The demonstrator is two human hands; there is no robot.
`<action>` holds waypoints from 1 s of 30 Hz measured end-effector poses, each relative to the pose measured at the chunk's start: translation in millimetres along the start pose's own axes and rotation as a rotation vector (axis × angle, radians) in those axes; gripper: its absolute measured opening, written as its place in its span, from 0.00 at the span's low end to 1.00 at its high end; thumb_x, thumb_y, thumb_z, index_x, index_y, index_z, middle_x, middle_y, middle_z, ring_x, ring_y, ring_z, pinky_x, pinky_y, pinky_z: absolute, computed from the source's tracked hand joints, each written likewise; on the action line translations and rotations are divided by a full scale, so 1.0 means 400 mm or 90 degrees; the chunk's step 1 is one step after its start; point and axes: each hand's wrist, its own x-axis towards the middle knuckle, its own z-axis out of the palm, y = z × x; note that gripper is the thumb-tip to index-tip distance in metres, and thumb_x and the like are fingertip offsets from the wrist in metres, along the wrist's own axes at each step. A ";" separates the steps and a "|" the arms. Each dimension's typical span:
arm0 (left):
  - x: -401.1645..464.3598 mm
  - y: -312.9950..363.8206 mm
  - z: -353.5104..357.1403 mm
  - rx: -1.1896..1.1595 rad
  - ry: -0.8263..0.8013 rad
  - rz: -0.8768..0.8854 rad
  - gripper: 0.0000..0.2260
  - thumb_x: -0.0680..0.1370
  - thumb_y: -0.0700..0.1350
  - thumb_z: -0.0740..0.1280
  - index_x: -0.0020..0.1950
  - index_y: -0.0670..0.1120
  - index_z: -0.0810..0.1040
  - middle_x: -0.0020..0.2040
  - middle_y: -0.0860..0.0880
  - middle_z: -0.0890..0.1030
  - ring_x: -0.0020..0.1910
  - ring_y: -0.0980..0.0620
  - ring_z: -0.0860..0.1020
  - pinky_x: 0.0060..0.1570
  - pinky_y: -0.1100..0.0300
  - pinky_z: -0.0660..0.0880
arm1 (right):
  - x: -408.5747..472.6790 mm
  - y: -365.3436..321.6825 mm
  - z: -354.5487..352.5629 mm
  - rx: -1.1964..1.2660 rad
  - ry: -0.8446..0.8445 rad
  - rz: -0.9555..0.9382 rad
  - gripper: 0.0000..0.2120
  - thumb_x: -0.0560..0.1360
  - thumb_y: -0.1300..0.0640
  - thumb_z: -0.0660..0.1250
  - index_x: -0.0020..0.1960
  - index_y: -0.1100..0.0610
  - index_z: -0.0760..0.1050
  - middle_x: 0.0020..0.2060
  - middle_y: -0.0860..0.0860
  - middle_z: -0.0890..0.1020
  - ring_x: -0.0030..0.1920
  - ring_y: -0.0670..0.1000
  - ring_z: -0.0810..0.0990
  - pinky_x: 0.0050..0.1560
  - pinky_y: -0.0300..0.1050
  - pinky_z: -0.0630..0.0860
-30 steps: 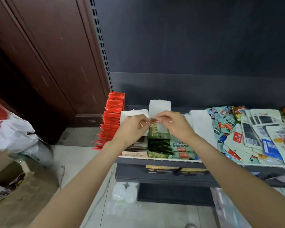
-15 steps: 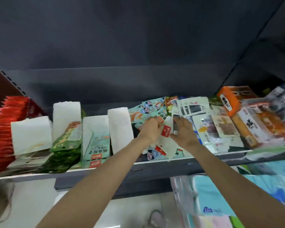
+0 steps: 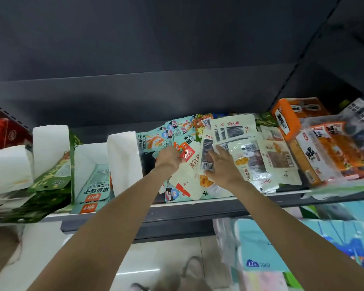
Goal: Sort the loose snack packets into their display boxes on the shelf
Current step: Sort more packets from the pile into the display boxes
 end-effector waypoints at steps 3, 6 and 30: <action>-0.039 0.019 -0.041 0.134 0.129 0.065 0.07 0.79 0.37 0.60 0.48 0.39 0.77 0.45 0.42 0.80 0.45 0.43 0.80 0.38 0.56 0.73 | -0.004 -0.030 -0.006 0.025 0.018 -0.014 0.36 0.76 0.48 0.65 0.76 0.53 0.50 0.76 0.53 0.48 0.76 0.55 0.44 0.74 0.52 0.50; -0.078 0.016 -0.100 0.035 0.208 0.159 0.09 0.81 0.41 0.58 0.47 0.38 0.75 0.42 0.41 0.80 0.41 0.43 0.80 0.36 0.54 0.74 | -0.015 -0.094 -0.007 0.077 -0.004 -0.058 0.41 0.73 0.41 0.66 0.77 0.49 0.46 0.76 0.53 0.47 0.76 0.55 0.44 0.74 0.56 0.52; -0.334 -0.748 -0.678 -0.305 0.372 0.325 0.05 0.74 0.45 0.70 0.42 0.45 0.78 0.40 0.53 0.82 0.40 0.56 0.79 0.41 0.64 0.73 | -0.130 -0.923 0.134 0.424 0.216 -0.237 0.09 0.78 0.60 0.64 0.41 0.52 0.67 0.43 0.53 0.80 0.43 0.51 0.81 0.48 0.54 0.79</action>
